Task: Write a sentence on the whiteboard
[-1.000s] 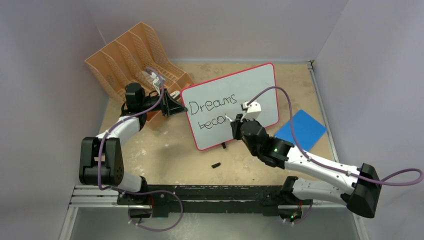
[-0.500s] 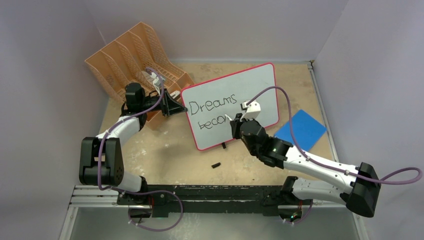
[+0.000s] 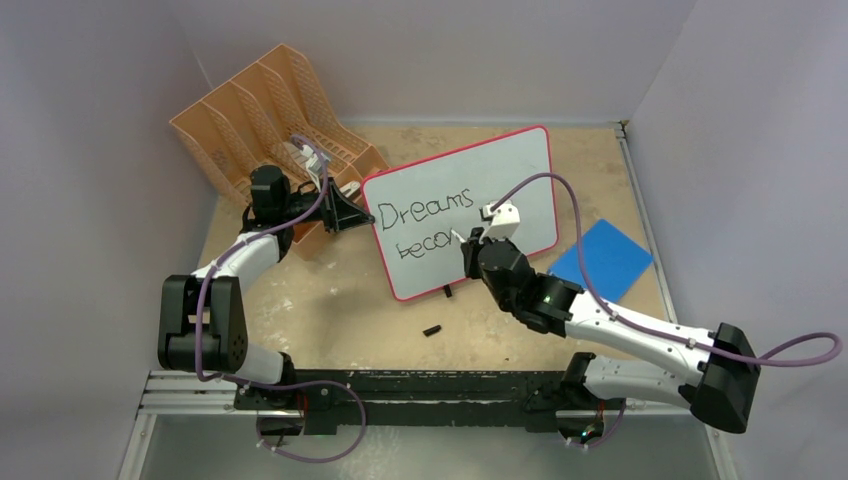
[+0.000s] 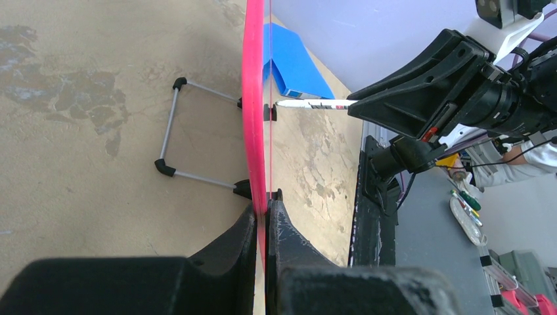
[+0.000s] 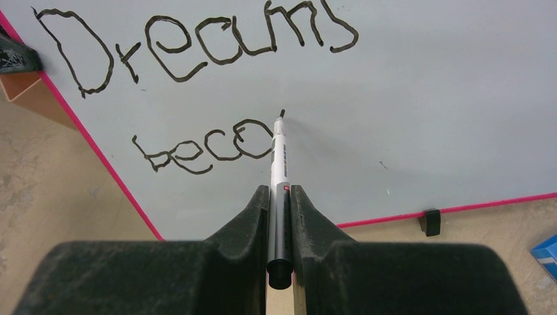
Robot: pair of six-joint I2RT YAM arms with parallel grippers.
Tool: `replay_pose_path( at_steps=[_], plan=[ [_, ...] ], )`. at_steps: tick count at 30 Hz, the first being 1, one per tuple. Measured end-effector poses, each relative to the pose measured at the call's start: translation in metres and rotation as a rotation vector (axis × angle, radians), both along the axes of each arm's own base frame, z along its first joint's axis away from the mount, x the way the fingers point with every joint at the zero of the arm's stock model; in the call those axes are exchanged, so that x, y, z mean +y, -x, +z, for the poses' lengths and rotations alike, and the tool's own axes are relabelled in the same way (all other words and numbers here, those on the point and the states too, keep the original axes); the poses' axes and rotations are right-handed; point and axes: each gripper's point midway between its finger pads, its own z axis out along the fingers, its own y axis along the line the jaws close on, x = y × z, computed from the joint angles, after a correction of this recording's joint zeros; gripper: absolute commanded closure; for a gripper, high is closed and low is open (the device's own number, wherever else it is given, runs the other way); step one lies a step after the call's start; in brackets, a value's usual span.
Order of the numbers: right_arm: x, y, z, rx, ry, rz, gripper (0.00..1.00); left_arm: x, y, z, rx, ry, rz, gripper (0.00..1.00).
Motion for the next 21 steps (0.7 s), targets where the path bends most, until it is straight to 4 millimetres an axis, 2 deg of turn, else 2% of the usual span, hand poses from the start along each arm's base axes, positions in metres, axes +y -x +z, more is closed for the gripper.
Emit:
replay_pose_path(
  at_steps=[21],
  plan=[
    [0.003, -0.001, -0.012, 0.021, 0.029, 0.003, 1.00, 0.000, -0.001, 0.001, -0.001, 0.000, 0.000, 1.00]
  ],
)
